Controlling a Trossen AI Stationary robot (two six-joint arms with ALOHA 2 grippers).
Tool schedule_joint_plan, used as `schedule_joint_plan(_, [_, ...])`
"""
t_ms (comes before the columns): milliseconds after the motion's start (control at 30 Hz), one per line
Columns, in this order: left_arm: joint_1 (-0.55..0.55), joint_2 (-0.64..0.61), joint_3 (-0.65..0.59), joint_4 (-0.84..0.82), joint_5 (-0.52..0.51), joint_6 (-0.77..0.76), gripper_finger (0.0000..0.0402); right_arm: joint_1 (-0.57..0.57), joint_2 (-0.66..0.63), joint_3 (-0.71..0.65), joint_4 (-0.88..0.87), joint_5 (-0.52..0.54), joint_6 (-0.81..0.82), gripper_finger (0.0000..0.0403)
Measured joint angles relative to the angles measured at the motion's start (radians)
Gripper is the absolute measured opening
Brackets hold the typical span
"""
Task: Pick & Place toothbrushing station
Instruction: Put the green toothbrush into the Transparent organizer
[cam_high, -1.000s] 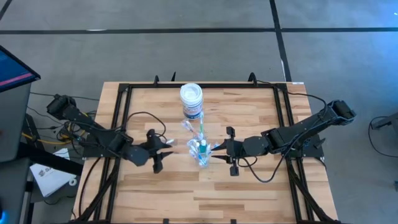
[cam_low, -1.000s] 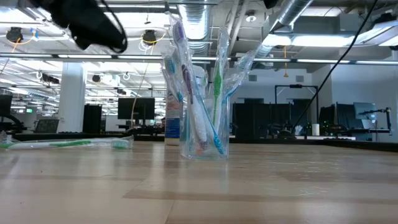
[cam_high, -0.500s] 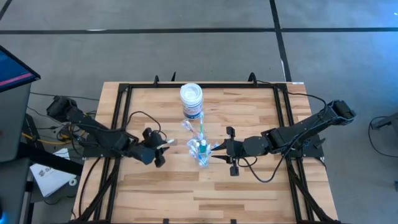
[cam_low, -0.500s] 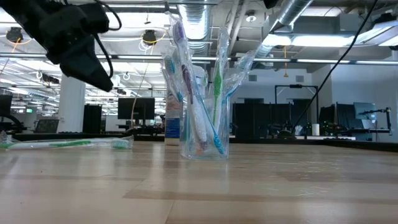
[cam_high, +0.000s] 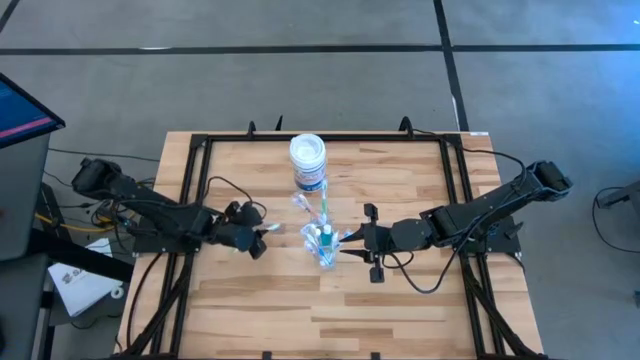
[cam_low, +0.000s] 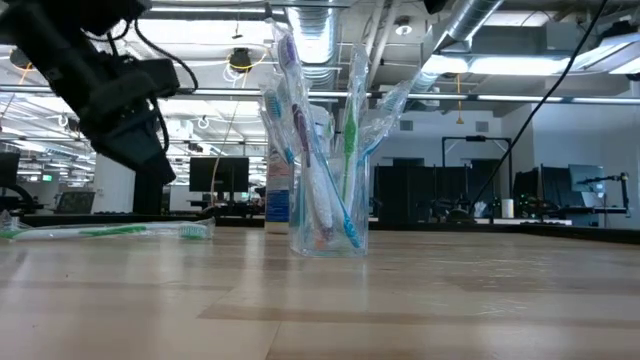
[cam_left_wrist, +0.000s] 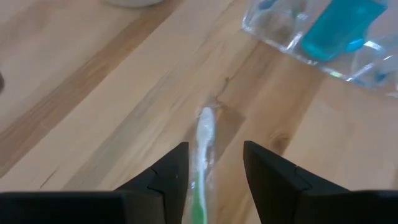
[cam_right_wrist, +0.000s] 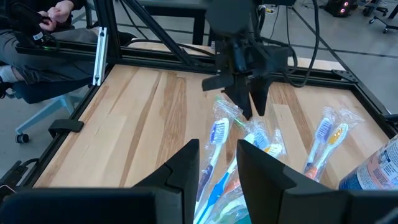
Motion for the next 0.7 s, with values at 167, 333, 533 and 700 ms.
schedule_joint_plan(167, [0.032,0.000,-0.030,0.010,0.041,-0.002,0.0154,0.000,0.000,0.000,0.000,0.000,0.000,0.0098])
schedule_joint_plan(333, [0.042,0.021,-0.033,0.059,0.066,-0.001,0.0157,0.000,0.000,0.000,0.000,0.000,0.000,0.0098])
schedule_joint_plan(533, [0.057,0.126,-0.033,0.062,0.075,0.007,0.0157,0.000,0.000,0.000,0.001,0.000,0.000,0.0098])
schedule_joint_plan(700, [0.080,0.188,-0.033,0.086,0.078,0.003,0.0157,0.000,0.000,0.000,0.001,0.000,0.000,0.0098])
